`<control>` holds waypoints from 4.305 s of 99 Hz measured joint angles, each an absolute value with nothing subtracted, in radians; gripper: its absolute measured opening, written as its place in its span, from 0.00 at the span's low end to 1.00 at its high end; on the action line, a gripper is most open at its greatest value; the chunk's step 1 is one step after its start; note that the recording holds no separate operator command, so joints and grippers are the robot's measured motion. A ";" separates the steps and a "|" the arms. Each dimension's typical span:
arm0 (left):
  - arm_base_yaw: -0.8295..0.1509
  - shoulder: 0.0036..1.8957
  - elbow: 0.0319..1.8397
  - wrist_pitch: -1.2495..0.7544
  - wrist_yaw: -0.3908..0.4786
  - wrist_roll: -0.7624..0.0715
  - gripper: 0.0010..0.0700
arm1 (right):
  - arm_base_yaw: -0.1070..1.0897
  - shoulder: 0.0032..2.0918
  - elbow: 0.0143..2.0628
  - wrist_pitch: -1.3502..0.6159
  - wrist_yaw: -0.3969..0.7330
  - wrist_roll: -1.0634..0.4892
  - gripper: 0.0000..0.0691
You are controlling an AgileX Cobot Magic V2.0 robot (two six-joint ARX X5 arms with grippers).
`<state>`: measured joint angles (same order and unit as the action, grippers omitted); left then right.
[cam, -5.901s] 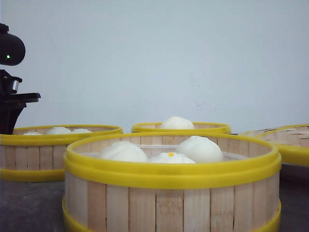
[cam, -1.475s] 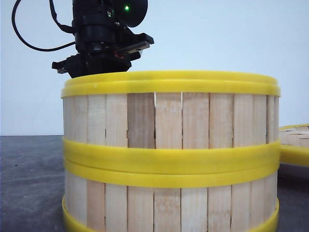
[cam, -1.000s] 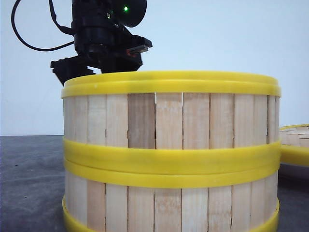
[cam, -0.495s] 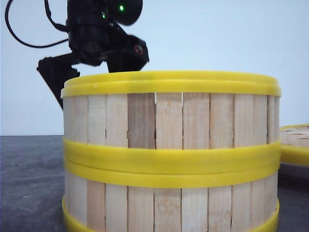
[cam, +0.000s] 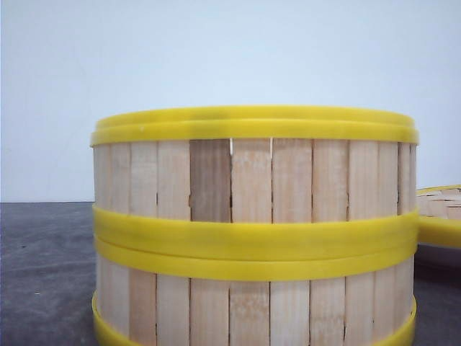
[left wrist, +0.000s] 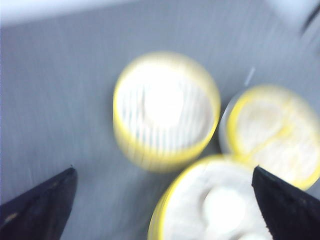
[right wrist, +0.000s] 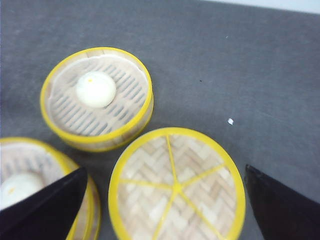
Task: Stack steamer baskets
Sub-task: 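Move the right gripper to a smaller bun basket and grip its rim, then lift the small basket and lower it onto the stack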
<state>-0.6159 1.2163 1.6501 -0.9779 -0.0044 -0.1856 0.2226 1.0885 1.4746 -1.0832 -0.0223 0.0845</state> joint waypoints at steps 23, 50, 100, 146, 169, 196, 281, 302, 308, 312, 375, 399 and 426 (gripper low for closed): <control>-0.619 0.928 1.667 -0.968 -0.047 -0.208 0.96 | 0.223 1.383 1.481 -0.901 -0.033 0.121 0.72; -0.619 0.862 1.662 -1.143 -0.163 -0.205 0.96 | 0.232 1.744 1.689 -0.889 -0.148 0.175 0.67; -0.619 0.846 1.661 -1.218 -0.256 -0.138 0.92 | 0.274 2.124 2.020 -1.148 -0.055 0.181 0.67; -0.619 0.848 1.661 -1.235 -0.256 -0.130 0.90 | 0.281 2.165 2.019 -1.159 -0.022 0.183 0.56; -0.619 0.848 1.661 -1.253 -0.256 -0.130 0.90 | 0.281 2.239 2.019 -1.172 -0.022 0.188 0.54; -0.619 0.848 1.661 -1.271 -0.256 -0.130 0.90 | 0.287 2.249 2.019 -1.142 -0.023 0.192 0.33; -0.619 0.848 1.661 -1.280 -0.260 -0.123 0.90 | 0.225 2.295 2.388 -1.278 -0.101 0.237 0.03; -0.619 0.848 1.661 -1.260 -0.260 -0.123 0.90 | 0.216 2.278 2.637 -1.350 -0.176 0.233 0.03; -0.619 0.848 1.661 -1.259 -0.260 -0.123 0.90 | 0.230 2.251 2.637 -1.351 -0.240 0.236 0.03; -0.619 0.848 1.661 -1.259 -0.260 -0.123 0.90 | 0.248 2.234 2.637 -1.351 -0.250 0.232 0.03; -0.619 0.850 1.661 -1.261 -0.255 -0.147 0.90 | 0.333 1.635 1.993 -1.353 -0.121 0.124 0.03; -0.619 0.849 1.661 -1.233 -0.252 -0.147 0.90 | 0.403 1.562 1.761 -1.353 -0.115 0.120 0.03; -0.619 0.850 1.661 -1.246 -0.236 -0.147 0.90 | 0.513 1.575 1.697 -1.353 -0.118 0.120 0.03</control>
<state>-0.6193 0.8497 1.6611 -1.2461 -0.2363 -0.1467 0.5125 1.5753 1.6974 -1.3533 -0.1177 0.1200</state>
